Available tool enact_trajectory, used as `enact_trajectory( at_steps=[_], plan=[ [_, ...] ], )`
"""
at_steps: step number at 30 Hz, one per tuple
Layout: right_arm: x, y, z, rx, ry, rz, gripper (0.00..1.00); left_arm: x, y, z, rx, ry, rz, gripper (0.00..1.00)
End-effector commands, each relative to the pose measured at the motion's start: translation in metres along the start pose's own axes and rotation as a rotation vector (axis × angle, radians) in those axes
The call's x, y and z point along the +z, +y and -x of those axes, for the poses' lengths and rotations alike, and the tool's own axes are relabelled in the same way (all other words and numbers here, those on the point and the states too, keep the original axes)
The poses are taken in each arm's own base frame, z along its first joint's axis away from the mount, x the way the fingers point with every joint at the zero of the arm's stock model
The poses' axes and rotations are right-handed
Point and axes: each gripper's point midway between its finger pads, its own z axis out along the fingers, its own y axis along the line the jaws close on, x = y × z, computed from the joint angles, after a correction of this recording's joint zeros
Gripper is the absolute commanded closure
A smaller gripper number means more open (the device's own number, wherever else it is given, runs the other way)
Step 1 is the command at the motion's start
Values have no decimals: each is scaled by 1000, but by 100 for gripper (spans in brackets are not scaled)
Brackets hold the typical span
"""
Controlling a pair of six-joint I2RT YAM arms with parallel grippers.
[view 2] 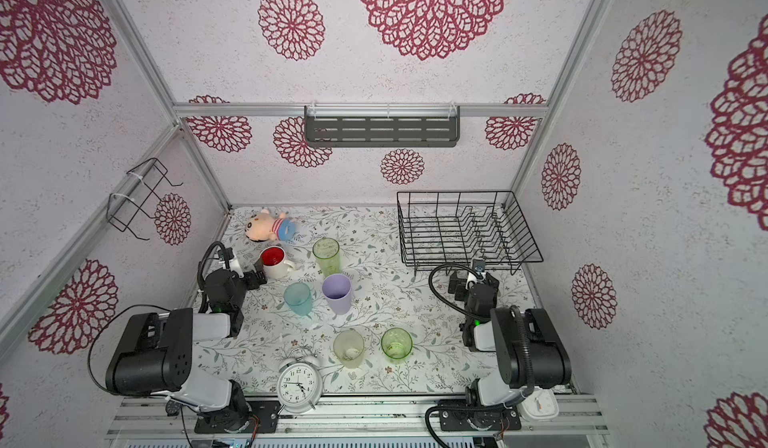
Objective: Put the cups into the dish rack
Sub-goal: 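Raise both arms from rest toward the cups and the dish rack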
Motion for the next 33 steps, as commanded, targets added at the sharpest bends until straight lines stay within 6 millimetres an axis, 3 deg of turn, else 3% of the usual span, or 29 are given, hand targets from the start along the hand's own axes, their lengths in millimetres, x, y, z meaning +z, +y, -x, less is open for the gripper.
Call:
enact_trajectory(
  at_steps=[1,29,33],
  plan=[
    [2,0,17,21,-53,8,1,2,1,8,8,-17,0,3],
    [3,0,16,28,-49,9,1,2,1,10,6,-24,0,3],
    [-2,-2,21,39,-76,4,1,2,11,9,-18,-18,53,3]
  ],
)
